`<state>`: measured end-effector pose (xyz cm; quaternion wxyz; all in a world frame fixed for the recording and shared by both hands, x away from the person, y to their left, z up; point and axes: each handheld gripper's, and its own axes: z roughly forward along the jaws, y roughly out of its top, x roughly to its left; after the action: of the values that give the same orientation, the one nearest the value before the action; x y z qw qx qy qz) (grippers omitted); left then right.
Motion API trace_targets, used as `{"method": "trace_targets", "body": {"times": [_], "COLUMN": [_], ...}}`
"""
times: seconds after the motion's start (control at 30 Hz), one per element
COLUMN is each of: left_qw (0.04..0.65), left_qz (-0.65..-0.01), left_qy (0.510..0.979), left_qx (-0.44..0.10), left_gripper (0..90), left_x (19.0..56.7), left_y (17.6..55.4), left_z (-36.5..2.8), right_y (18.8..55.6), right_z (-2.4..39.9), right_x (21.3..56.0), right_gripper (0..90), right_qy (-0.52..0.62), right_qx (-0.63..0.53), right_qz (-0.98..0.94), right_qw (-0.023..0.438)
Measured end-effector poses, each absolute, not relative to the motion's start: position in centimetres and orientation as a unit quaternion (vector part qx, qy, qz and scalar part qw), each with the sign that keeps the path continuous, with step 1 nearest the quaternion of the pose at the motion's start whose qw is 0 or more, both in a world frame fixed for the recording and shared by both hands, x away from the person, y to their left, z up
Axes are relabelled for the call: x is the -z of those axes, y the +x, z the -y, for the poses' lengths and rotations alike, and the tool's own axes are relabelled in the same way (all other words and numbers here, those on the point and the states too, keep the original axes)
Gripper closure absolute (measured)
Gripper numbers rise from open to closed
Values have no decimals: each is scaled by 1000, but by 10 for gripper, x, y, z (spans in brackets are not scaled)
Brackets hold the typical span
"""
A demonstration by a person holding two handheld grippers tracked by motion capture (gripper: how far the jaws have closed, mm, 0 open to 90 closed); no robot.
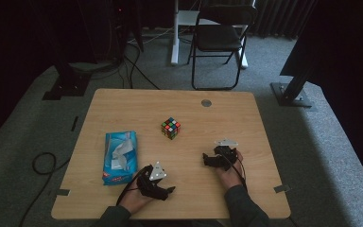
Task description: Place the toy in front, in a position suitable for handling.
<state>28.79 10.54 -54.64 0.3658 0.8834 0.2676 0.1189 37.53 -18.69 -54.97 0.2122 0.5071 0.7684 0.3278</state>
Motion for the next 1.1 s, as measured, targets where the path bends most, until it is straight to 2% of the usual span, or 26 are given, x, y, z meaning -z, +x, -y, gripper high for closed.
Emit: {"method": "trace_targets", "body": {"times": [0.33,0.47,0.77,0.87,1.1], "left_qw": [365,364,365,364,365], "left_qz": [-269,-271,-271,-271,-271], "left_qy": [883,883,883,883,882], "left_qx": [-120,-121,-121,-121,-121], "left_gripper": [184,184,184,184,184], "left_x": [546,546,546,546,546], "left_y": [288,287,287,287,287], "left_z": [-105,-105,-105,-105,-105], "right_y": [375,374,373,375,370], "right_z": [185,184,182,178,168], "right_x": [550,549,547,542,531], "right_gripper": [107,134,117,160,220], "right_qy": [486,482,456,448,421], "right_qx": [-334,-336,-332,-311,-316], "right_qz": [-782,-783,-805,-821,-829], "right_qw": [204,203,185,168,190]}}
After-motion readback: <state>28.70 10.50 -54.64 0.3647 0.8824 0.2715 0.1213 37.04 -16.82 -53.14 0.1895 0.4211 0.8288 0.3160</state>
